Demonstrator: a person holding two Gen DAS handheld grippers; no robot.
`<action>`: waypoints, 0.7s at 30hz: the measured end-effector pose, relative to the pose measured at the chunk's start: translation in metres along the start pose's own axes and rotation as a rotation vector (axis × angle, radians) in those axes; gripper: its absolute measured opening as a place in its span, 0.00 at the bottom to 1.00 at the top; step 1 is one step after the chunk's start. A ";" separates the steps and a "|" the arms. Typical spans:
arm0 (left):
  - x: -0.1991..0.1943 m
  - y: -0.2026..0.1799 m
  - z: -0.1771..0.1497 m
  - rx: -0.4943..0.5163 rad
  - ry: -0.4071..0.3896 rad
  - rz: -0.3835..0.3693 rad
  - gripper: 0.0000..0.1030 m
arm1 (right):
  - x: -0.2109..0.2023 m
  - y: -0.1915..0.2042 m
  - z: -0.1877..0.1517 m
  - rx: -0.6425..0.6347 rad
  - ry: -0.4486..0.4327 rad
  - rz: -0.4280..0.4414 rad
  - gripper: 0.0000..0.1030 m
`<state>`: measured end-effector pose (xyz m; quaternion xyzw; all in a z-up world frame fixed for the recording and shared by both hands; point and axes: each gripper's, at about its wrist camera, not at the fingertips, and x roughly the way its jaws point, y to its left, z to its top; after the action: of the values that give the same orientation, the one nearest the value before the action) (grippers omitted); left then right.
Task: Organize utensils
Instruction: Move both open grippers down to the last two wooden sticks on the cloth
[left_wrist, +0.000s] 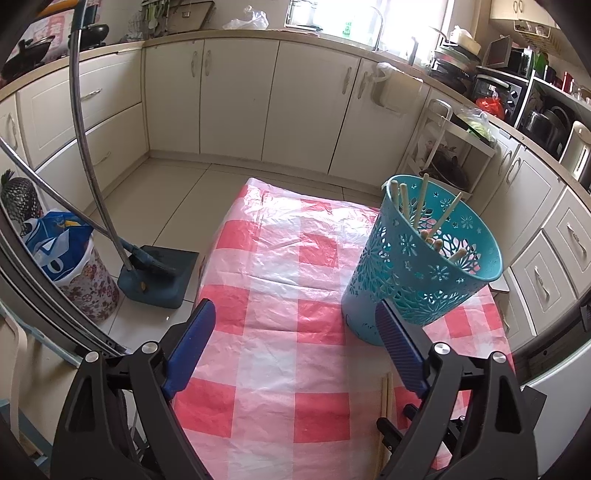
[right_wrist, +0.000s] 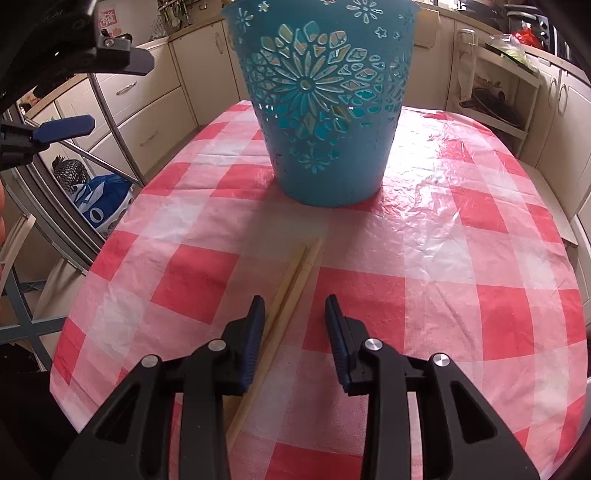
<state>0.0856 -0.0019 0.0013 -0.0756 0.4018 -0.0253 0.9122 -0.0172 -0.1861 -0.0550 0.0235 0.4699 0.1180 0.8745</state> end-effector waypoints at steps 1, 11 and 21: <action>0.001 -0.001 -0.001 0.005 0.002 0.001 0.82 | 0.000 -0.001 0.000 0.008 0.000 0.007 0.33; 0.006 -0.011 -0.005 0.048 0.021 0.005 0.82 | -0.003 -0.006 0.002 0.009 -0.001 -0.001 0.32; 0.025 -0.037 -0.028 0.222 0.127 0.002 0.83 | -0.003 -0.018 0.003 -0.012 0.023 -0.036 0.13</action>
<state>0.0825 -0.0449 -0.0301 0.0282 0.4536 -0.0735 0.8877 -0.0129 -0.2039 -0.0535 0.0087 0.4794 0.1051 0.8712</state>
